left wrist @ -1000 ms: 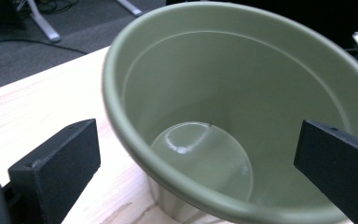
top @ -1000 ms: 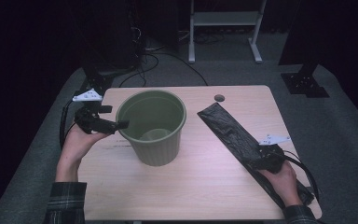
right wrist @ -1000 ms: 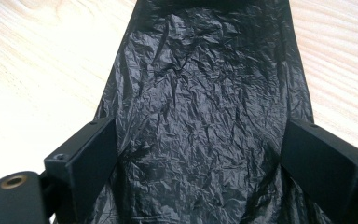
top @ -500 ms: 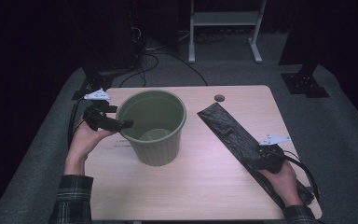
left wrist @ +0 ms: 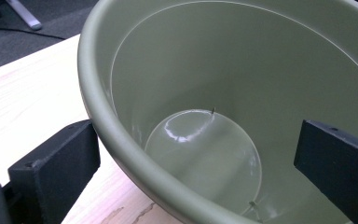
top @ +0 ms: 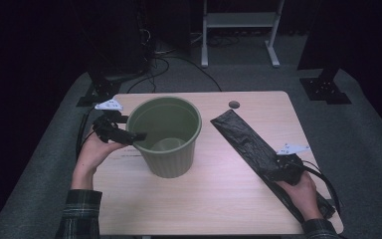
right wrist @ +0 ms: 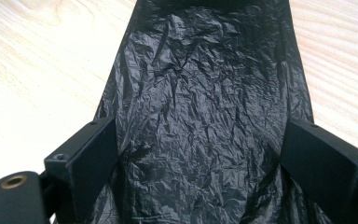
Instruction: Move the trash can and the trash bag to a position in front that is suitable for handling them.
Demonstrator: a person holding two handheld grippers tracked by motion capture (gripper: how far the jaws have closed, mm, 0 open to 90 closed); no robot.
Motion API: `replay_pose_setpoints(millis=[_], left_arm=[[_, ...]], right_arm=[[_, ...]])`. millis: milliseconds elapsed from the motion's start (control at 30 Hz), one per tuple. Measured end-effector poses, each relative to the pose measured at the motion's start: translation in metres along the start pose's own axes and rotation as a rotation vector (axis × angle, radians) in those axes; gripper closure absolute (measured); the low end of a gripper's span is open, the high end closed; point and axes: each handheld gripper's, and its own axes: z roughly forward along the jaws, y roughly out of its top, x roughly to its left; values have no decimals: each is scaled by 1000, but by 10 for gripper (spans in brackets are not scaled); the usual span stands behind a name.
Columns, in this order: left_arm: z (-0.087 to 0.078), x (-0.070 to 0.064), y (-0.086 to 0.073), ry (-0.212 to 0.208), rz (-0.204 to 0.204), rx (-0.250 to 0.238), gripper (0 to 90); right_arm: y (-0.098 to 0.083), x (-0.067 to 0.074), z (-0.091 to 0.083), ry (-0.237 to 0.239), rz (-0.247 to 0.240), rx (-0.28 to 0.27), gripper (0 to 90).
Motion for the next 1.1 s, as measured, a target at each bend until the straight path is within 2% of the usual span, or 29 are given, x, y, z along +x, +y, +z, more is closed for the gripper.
replay_pose_setpoints(millis=[600,1100], left_arm=[[13,-34,5,-61,70,8,0],[28,-71,11,-152,141,24,0]], right_arm=[[0,0,0,-1,0,-1,99],[0,0,0,0,2,0,98]])
